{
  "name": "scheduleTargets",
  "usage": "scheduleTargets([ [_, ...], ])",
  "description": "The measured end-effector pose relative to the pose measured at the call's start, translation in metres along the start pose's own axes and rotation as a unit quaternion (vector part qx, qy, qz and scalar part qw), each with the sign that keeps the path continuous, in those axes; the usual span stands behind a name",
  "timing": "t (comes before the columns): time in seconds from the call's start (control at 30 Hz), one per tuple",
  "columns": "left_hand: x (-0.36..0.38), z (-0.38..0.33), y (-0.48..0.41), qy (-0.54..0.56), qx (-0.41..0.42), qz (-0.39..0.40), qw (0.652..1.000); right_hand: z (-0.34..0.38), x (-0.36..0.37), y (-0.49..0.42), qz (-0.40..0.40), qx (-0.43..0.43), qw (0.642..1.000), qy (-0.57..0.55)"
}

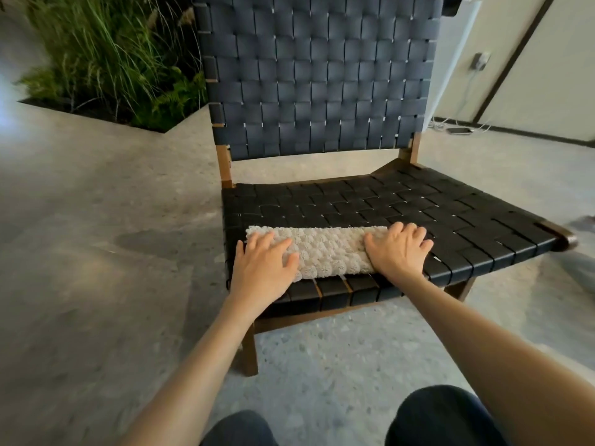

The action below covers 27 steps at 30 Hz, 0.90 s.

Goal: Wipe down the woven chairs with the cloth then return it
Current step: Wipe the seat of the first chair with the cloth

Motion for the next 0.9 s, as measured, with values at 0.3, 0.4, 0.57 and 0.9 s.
scheduleTargets([
  [0.3,-0.011,0.003,0.0,0.028,0.007,-0.051,0.998,0.008,0.007,0.0,0.029,-0.005,0.999,-0.044],
  [0.4,-0.017,0.005,0.002,0.062,0.0,-0.066,0.996,0.014,-0.009,0.004,0.046,0.01,0.978,-0.203],
  [0.57,-0.027,0.015,0.012,0.137,-0.034,-0.087,0.986,0.066,-0.062,0.01,0.032,-0.137,0.952,-0.272],
  [0.9,-0.039,0.051,0.042,0.344,-0.066,-0.146,0.925,0.153,-0.016,0.074,0.349,-0.172,0.846,-0.364],
])
Point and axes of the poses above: each hand's wrist, its own y-axis away from the middle knuckle, its own x-axis out of the palm, z = x × y, the point moved 7 cm from there along -y, towards the middle knuckle, and after that the axes turned 7 degrees about -y, right-handed, at the moved point
